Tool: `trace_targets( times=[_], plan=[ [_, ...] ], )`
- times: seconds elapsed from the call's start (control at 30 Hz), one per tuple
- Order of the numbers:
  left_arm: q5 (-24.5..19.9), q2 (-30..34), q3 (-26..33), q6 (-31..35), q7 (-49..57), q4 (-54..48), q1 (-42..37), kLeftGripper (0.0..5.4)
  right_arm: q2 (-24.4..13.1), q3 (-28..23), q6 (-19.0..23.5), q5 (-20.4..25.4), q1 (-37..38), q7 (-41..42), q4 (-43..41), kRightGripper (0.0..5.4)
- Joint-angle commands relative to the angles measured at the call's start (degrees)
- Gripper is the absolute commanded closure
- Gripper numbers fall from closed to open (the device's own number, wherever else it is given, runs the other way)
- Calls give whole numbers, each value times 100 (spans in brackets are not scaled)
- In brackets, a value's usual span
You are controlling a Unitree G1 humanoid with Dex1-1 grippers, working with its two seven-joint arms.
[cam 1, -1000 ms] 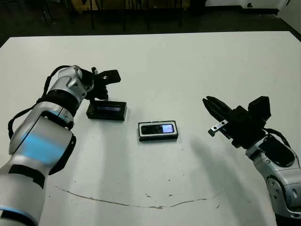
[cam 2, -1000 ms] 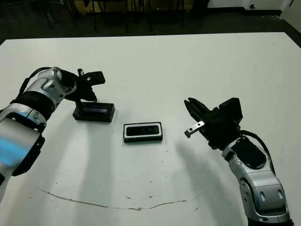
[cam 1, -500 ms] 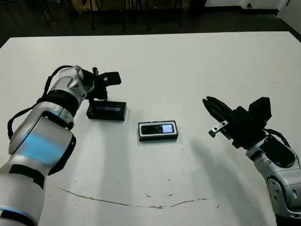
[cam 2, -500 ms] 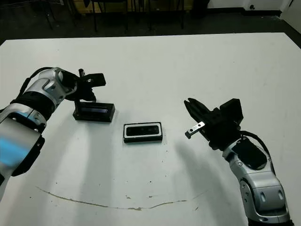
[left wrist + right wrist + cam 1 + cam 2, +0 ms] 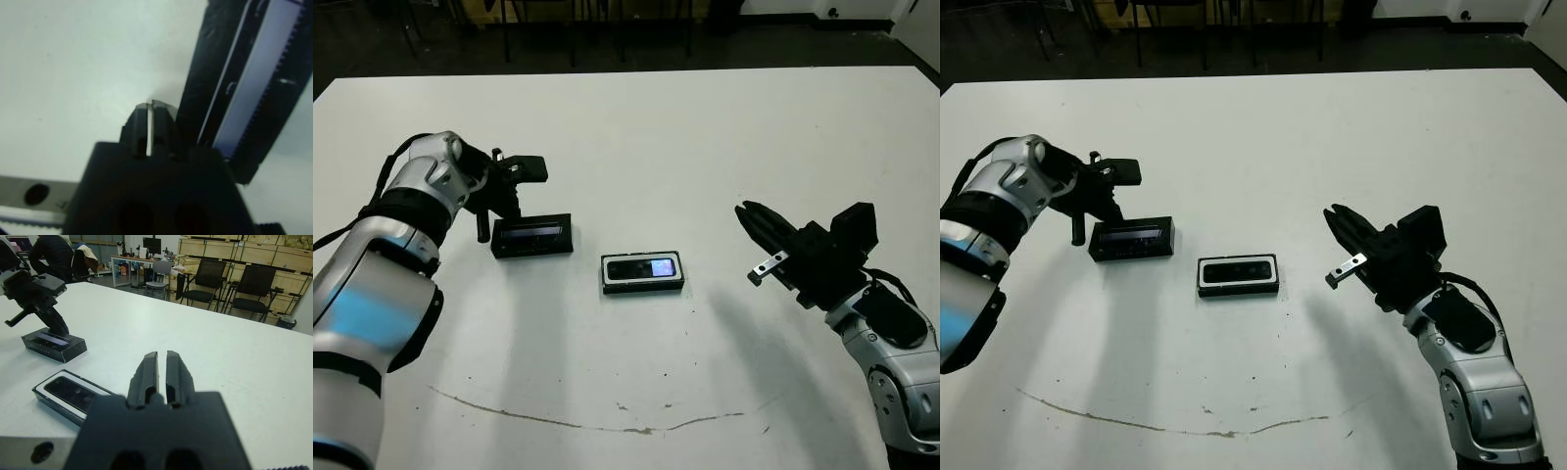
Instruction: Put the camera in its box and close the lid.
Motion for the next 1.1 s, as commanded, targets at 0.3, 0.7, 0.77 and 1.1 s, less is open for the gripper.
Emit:
trace_targets(
  times=[0.3,0.7,0.77,1.1],
  plan=[
    [-263,76,-33,541,-777,-771,783,540,-57,-21,5,-10,21,3,63,539],
    [-173,464,-323,672,-1208,-1671,1126,540,-88,-52,-91,-27,17,32,136,539],
    [-171,612,-372,663,-1276,-1860,1212,540,-97,-60,-34,-8,8,30,129,539],
    [-271,1054,-405,1025,-1622,-2499,1615,540,-63,-98,-159,81,19,152,259,539]
  ],
)
